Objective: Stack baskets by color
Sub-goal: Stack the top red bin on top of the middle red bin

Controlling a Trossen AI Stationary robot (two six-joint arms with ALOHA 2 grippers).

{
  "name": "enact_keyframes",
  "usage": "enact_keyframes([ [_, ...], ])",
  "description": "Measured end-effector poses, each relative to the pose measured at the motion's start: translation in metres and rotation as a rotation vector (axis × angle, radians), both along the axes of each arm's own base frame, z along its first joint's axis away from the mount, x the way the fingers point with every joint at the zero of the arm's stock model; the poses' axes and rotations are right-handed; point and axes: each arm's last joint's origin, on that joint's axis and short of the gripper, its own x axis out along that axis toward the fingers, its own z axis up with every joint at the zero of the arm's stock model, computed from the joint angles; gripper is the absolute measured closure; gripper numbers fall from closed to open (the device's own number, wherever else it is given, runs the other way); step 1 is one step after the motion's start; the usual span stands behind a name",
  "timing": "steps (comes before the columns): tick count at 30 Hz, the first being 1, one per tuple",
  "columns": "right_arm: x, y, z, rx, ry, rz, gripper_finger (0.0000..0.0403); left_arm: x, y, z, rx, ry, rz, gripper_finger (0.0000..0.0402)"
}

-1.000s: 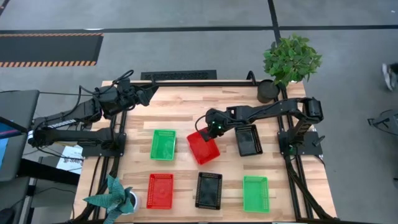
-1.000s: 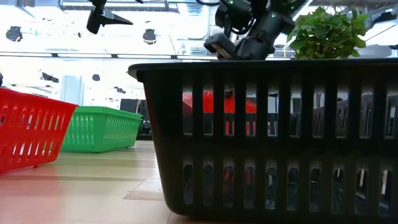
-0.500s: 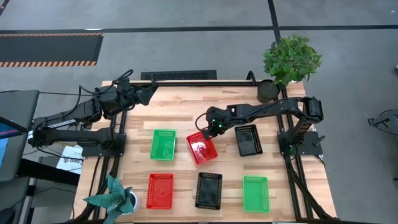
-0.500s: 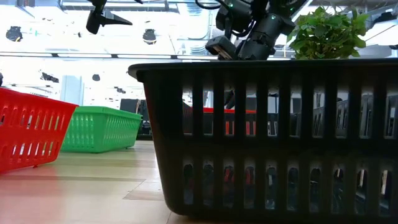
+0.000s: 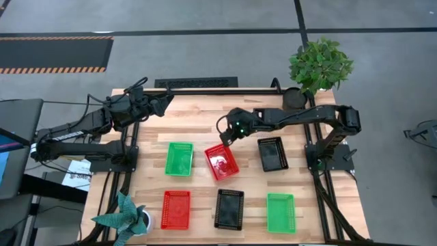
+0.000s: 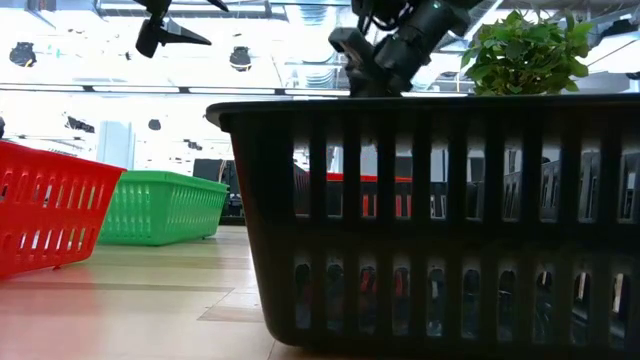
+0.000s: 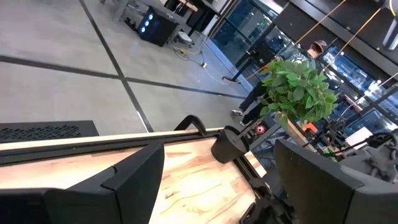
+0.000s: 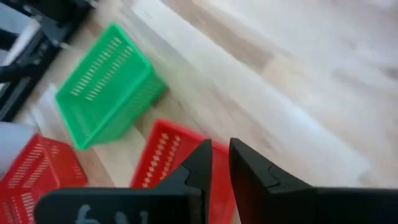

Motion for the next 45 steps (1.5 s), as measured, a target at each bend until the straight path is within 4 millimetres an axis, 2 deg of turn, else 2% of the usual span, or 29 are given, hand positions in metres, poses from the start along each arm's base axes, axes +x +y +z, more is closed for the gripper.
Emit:
enact_keyframes([
  [5,0.007,0.006,0.005,-0.018,-0.057,0.102,0.0326,0.000,0.000,-0.001,-0.003,0.005,0.000,0.0112],
  [15,0.024,0.027,-0.029,0.045,0.018,0.207,0.0326,0.000,0.000,-0.002,-0.021,0.014,0.002,0.0112],
  [24,0.031,0.021,-0.042,0.050,0.031,0.196,0.0326,0.000,0.000,-0.004,-0.032,0.020,0.004,0.0112],
  [30,0.032,0.021,-0.068,0.068,0.138,0.193,0.0326,-0.001,0.000,-0.005,-0.036,0.033,0.004,0.0112],
  [36,0.032,0.019,-0.069,0.047,0.153,0.156,0.0326,-0.001,0.000,-0.005,-0.039,0.029,0.004,0.0112],
  [45,0.020,-0.002,-0.072,0.051,0.254,0.029,0.0326,-0.001,0.000,-0.005,-0.042,0.027,0.005,0.0112],
])
